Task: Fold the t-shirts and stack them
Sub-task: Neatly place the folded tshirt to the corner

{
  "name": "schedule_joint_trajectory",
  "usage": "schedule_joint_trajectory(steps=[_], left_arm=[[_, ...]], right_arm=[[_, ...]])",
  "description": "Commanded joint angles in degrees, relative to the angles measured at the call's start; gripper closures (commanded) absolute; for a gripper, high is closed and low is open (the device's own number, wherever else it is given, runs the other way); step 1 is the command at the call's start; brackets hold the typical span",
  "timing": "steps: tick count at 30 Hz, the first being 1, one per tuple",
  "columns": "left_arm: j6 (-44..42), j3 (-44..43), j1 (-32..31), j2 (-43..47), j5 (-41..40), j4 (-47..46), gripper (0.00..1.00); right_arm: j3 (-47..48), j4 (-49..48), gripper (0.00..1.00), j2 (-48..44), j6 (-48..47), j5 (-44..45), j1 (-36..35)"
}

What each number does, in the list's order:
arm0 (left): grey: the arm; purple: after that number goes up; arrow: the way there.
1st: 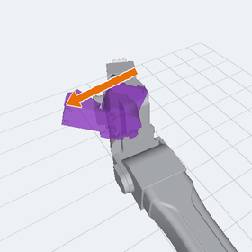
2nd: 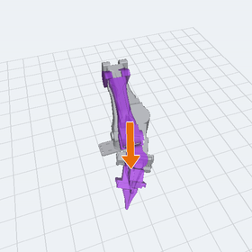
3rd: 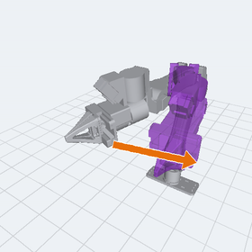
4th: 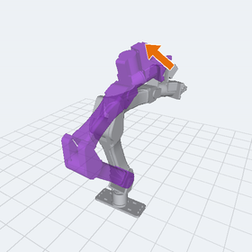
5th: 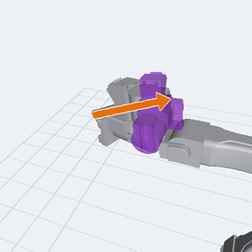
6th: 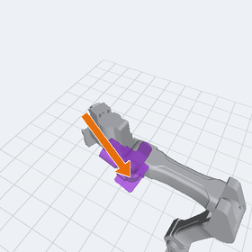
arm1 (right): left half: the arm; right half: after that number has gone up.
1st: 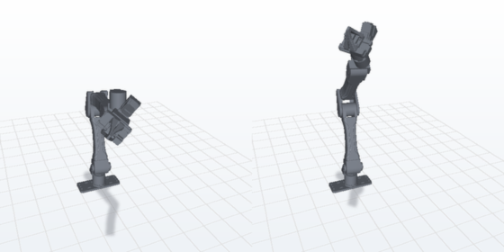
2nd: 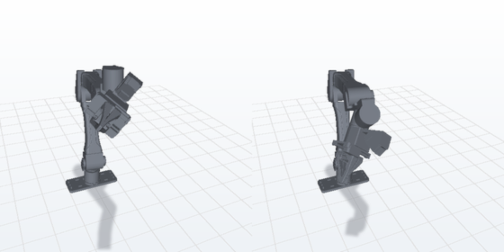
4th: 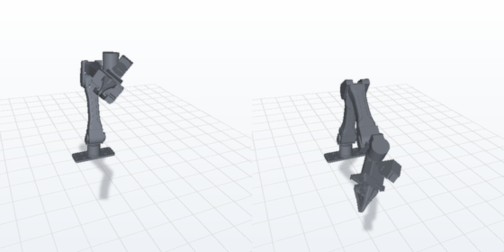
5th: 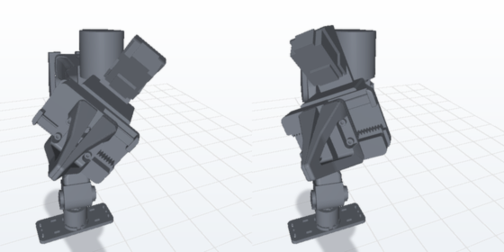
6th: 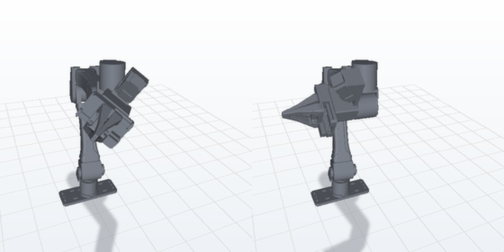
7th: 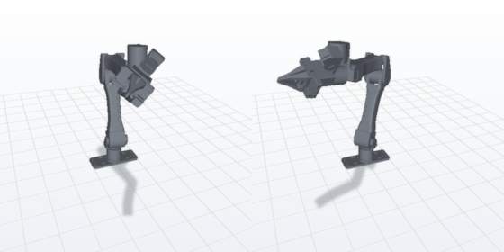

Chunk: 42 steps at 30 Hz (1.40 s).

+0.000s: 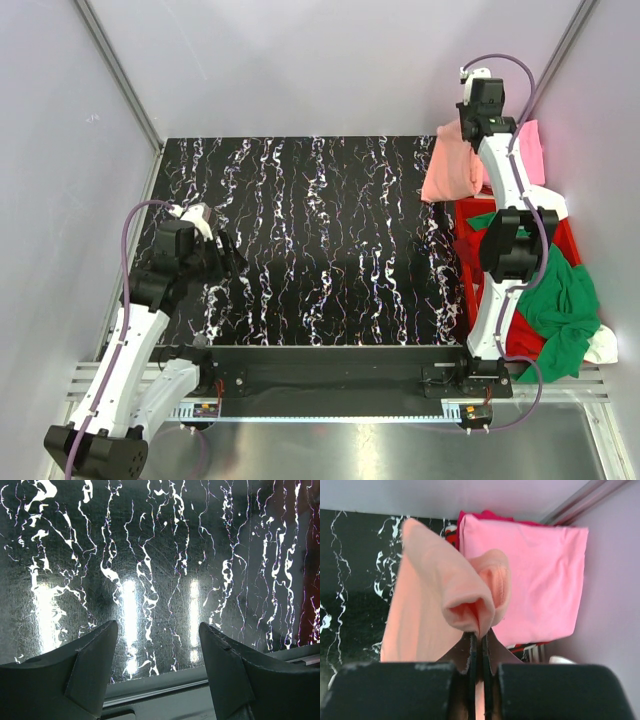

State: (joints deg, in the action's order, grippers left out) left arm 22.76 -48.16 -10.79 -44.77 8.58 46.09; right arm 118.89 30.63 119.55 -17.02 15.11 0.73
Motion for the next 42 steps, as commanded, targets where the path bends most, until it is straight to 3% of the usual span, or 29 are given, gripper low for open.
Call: schedule_joint_trajectory(steps=[1,11,42], left_arm=[[-0.09,0.0,0.24,-0.05,1.09,-3.02,0.29],[-0.09,0.09,0.41,-1.45,1.44,-3.02,0.29],[0.0,0.17,0.77,-1.28,1.35,-3.02,0.28]], right_arm=[[2.13,-8.04,1.0,-0.99,-6.01,-2.01,2.16],[12.06,-7.69,1.0,3.06,-8.47,-4.65,4.28],[13.56,-7.34,1.0,-4.5,-5.04,-8.52,5.95]])
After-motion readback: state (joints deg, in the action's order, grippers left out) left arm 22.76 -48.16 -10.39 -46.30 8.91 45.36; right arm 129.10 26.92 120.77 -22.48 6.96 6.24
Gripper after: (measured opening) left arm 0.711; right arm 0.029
